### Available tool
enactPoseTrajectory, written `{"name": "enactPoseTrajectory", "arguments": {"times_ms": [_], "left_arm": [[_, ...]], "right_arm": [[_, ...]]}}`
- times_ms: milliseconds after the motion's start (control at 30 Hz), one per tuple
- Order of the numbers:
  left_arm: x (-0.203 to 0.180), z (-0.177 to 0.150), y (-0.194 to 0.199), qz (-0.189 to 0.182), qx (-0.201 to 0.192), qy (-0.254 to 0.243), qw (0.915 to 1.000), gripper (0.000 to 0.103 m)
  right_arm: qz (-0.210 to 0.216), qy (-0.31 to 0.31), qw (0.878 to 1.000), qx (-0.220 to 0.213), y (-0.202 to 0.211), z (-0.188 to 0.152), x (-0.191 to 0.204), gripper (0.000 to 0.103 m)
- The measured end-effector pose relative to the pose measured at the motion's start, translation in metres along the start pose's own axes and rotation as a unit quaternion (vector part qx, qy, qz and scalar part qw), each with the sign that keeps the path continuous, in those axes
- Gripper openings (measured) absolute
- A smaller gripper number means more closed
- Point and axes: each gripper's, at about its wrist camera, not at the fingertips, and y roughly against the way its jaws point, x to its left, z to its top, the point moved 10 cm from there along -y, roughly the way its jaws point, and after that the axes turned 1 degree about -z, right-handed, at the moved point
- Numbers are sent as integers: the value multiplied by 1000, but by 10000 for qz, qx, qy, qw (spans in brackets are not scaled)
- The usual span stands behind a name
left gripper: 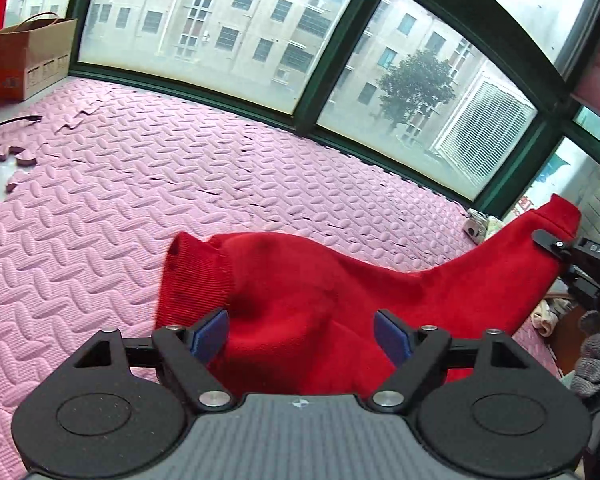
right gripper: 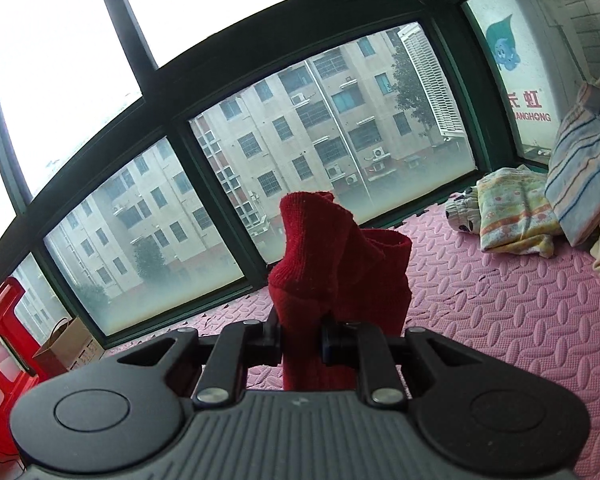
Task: Fold clothes
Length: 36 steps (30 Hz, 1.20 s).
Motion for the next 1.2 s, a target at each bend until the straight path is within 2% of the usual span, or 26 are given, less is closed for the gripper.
{"name": "enactPoseTrajectory", "arguments": {"times_ms": [200, 267, 567, 800, 933, 1133, 1200], "left_arm": [[38, 4, 2, 298, -34, 192, 9994, 82], [47, 3, 0, 296, 4, 299, 9991, 81], [77, 2, -8, 330, 136, 563, 9978, 81], [85, 2, -6, 279, 147, 720, 9969, 81], [91, 6, -3, 293, 89, 795, 9964, 81], [107, 14, 7, 370, -63, 989, 9944, 81], [111, 18, 12, 395, -121, 1046, 9937, 81]], "right_arm": [[324, 691, 9971, 63, 4, -8, 66, 15], [436, 942, 9945, 135, 2, -16, 87, 15], [828, 2144, 9723, 434, -1, -62, 165, 15], [1094, 3093, 9423, 666, 1, -108, 213, 15], [1233, 3512, 9240, 881, -2, -133, 228, 15], [1343, 4581, 8728, 1019, 2, -179, 241, 15], [1401, 4839, 8569, 1094, 4, -194, 245, 19]]}}
